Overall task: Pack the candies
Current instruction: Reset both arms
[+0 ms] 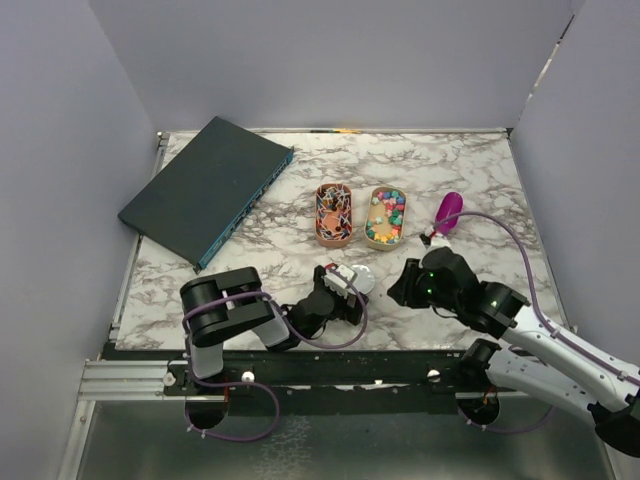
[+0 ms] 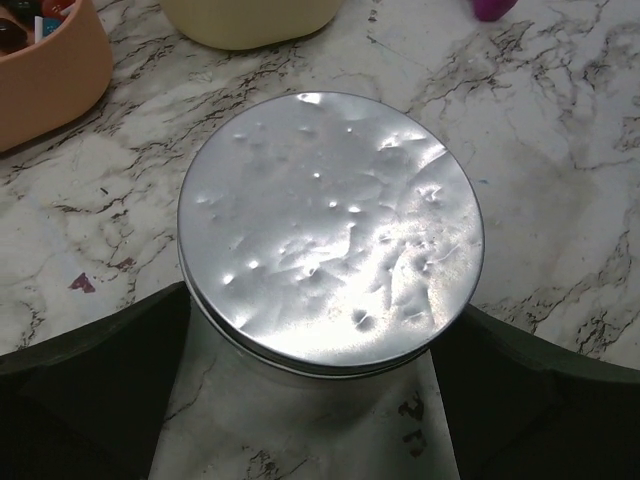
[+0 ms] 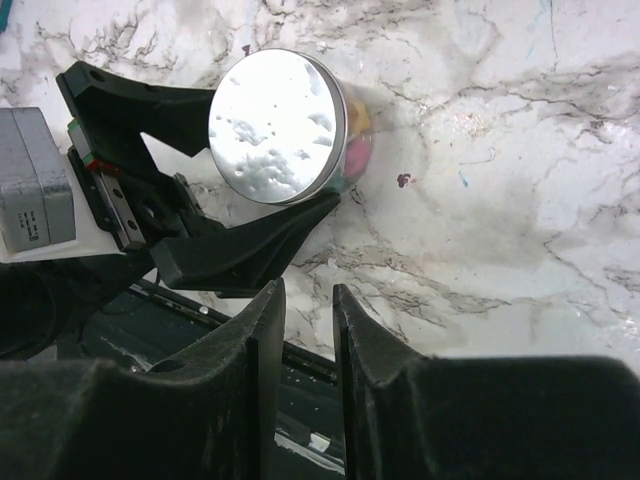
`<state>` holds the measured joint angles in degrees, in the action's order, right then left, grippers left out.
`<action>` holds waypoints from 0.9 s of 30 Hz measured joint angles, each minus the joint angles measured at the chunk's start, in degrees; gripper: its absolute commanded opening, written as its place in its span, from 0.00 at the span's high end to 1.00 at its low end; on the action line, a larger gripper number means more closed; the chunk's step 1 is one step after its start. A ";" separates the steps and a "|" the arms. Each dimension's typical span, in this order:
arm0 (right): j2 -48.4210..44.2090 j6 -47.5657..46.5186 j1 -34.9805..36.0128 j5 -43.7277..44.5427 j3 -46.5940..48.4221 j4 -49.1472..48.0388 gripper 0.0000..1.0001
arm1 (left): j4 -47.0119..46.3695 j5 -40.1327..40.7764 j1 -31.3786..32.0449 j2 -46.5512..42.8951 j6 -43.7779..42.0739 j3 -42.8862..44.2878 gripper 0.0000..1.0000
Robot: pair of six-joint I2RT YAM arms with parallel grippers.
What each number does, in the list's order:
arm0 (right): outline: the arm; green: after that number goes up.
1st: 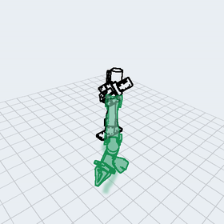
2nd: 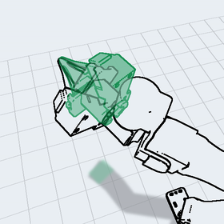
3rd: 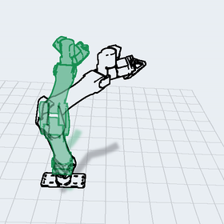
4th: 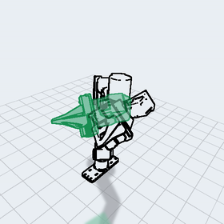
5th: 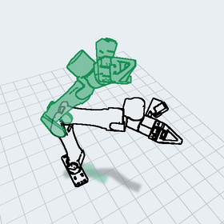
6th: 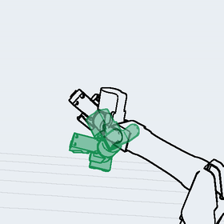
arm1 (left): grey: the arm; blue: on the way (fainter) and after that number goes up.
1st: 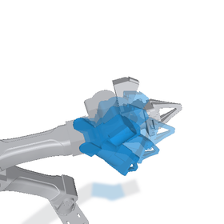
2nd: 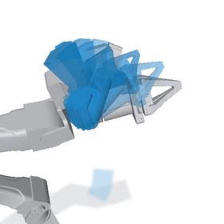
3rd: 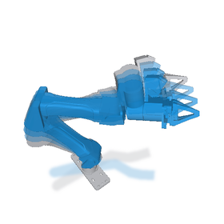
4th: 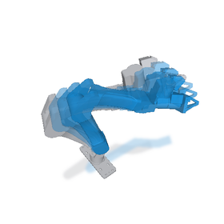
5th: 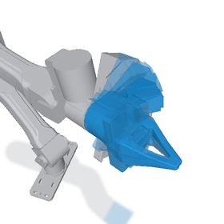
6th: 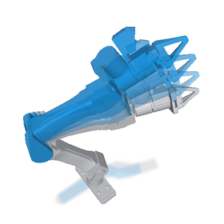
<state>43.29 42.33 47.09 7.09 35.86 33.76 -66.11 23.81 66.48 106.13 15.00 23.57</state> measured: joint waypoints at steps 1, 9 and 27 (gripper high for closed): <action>0.26 -0.31 0.00 0.24 0.31 0.02 0.69 | 1.40 0.04 0.00 -0.85 0.02 -0.22 0.01; 1.73 -2.58 0.00 3.23 2.84 0.37 0.60 | 10.19 0.04 0.00 -7.76 1.27 -2.36 0.01; 6.64 -7.89 0.00 10.73 6.51 -0.98 0.51 | 50.66 1.62 -1.05 -31.10 3.45 7.10 0.01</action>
<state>49.93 34.44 47.09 17.82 42.37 32.77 -15.44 25.43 65.43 75.02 18.46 30.68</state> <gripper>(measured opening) 0.479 0.990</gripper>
